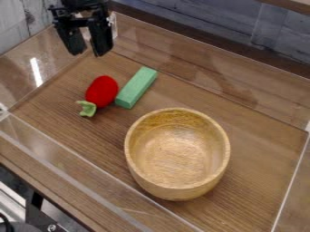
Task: Move the red fruit to the left
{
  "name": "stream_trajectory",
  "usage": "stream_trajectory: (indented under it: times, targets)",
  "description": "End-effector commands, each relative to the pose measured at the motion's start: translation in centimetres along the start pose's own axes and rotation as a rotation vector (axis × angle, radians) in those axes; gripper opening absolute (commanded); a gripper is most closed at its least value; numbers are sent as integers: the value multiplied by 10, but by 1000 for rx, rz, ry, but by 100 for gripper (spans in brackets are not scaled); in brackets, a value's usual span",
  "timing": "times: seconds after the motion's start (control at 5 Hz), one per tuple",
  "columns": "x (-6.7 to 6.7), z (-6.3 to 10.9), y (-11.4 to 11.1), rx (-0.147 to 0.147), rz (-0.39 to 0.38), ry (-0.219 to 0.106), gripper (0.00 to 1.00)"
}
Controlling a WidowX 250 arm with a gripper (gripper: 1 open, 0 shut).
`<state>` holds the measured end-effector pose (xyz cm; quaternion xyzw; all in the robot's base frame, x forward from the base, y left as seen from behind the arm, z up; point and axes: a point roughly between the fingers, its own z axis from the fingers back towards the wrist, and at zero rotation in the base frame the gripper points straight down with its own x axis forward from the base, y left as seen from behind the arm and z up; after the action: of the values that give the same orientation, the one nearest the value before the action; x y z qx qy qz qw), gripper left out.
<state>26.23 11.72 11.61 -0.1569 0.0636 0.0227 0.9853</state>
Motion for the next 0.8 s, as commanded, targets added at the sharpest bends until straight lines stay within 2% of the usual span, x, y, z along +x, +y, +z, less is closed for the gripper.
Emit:
stream_trajectory:
  times: [0.0,0.2,0.6]
  targets:
    - [-1,30,-9,42,11,-85,100]
    - [1,37,-10,39,57,-98,100]
    - [3,30,-14,46,-38,-51,100]
